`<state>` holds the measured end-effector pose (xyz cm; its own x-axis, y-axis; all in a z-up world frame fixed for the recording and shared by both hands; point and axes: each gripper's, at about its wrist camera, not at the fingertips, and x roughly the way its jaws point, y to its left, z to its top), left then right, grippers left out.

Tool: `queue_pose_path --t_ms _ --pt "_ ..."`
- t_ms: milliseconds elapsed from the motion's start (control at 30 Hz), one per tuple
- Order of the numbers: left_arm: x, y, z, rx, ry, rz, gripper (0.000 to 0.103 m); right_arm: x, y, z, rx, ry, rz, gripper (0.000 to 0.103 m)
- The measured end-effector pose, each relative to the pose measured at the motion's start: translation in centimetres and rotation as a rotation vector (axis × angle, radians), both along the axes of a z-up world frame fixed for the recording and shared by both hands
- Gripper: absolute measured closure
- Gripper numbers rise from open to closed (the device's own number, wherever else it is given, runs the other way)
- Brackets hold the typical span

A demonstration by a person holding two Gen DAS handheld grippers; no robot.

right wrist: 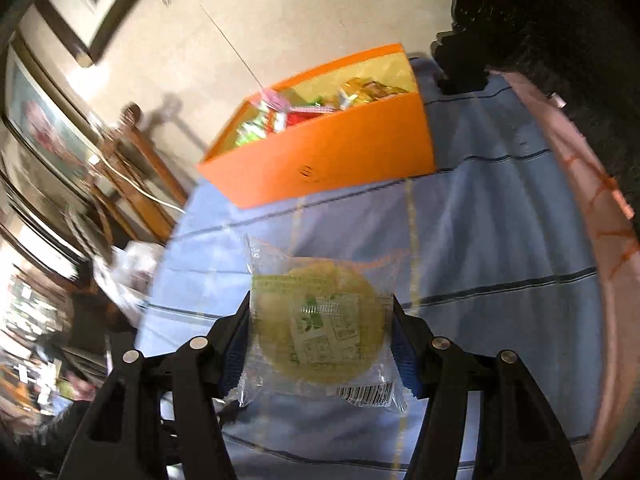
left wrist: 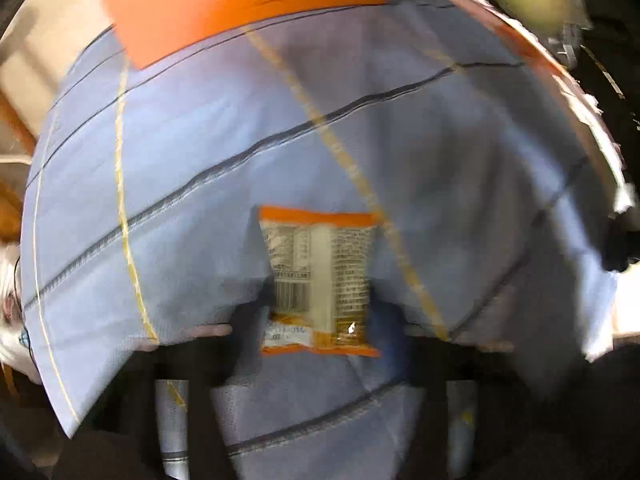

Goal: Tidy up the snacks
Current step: 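Carry round cake packet and small packet over the box with both tools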

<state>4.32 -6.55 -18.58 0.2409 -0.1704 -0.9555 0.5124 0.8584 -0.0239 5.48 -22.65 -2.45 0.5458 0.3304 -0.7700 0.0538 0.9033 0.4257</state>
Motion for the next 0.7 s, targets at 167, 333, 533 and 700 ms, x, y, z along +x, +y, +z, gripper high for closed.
queue_pose_path --t_ms 167,333,533,700 --pt "3.0 -0.6 4.8 -0.037 -0.123 0.006 0.066 0.9 0.1 1.4 0.019 -0.047 -0.012 0.041" --pt "8.1 -0.1 8.5 -0.104 -0.144 0.101 0.066 2.6 0.1 4.1 0.037 -0.107 -0.022 0.041" --pt "18.7 -0.4 14.7 -0.134 -0.251 0.298 0.066 9.4 -0.5 7.2 0.005 -0.202 -0.031 0.041" --pt "26.5 -0.4 18.2 -0.129 -0.303 0.366 0.066 18.3 0.3 8.4 -0.327 -0.141 -0.056 0.041"
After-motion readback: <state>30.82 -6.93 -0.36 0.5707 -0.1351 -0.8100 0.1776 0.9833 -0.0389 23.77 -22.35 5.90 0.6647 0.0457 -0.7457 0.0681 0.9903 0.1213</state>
